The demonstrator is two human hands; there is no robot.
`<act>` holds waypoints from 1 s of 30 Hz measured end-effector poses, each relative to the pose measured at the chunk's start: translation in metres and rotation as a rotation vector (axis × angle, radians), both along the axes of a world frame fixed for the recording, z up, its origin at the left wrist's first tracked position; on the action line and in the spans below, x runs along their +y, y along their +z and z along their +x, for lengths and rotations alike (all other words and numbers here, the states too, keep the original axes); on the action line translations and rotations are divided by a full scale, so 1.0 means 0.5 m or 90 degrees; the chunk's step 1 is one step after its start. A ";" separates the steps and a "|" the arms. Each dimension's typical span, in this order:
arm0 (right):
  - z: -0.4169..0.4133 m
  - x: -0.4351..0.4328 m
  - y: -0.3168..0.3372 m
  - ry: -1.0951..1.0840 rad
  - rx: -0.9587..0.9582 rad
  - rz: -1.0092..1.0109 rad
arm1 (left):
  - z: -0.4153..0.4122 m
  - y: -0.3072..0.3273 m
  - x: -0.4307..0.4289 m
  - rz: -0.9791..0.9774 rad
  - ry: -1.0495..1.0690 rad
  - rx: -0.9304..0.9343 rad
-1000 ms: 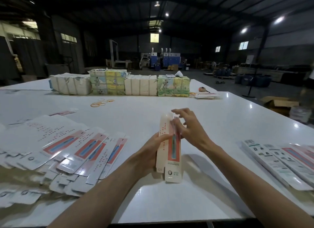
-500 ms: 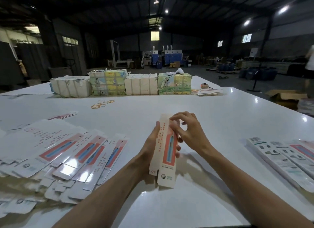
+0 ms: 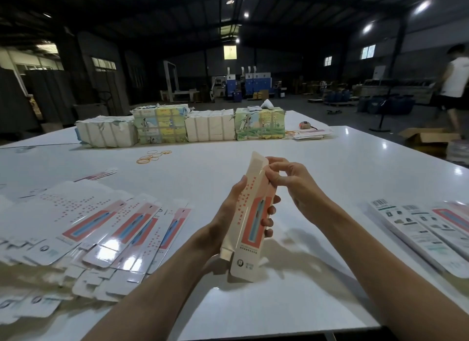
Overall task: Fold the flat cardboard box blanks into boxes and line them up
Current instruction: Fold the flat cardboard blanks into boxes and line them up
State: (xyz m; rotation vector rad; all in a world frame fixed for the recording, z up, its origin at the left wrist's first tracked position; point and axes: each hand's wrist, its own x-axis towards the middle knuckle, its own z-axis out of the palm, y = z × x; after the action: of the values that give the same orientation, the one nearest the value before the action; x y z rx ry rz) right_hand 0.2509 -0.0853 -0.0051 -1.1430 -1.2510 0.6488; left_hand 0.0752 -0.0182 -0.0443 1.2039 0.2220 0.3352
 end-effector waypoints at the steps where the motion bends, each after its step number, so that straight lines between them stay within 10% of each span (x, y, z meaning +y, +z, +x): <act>1: 0.001 -0.002 0.001 0.014 0.016 0.001 | -0.001 -0.001 0.000 0.010 -0.001 -0.003; 20: -0.069 0.018 -0.072 0.037 0.027 0.004 | -0.001 -0.016 0.022 -0.115 0.145 -0.075; 30: -0.069 0.013 -0.069 -0.032 -0.029 0.046 | -0.005 -0.033 0.012 0.304 0.466 -0.033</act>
State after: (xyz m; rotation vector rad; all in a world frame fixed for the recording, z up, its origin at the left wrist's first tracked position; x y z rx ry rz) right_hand 0.2164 -0.0788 -0.0396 -1.1313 -1.2711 0.5388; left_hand 0.0726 -0.0123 -0.0607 1.5528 0.5619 1.1037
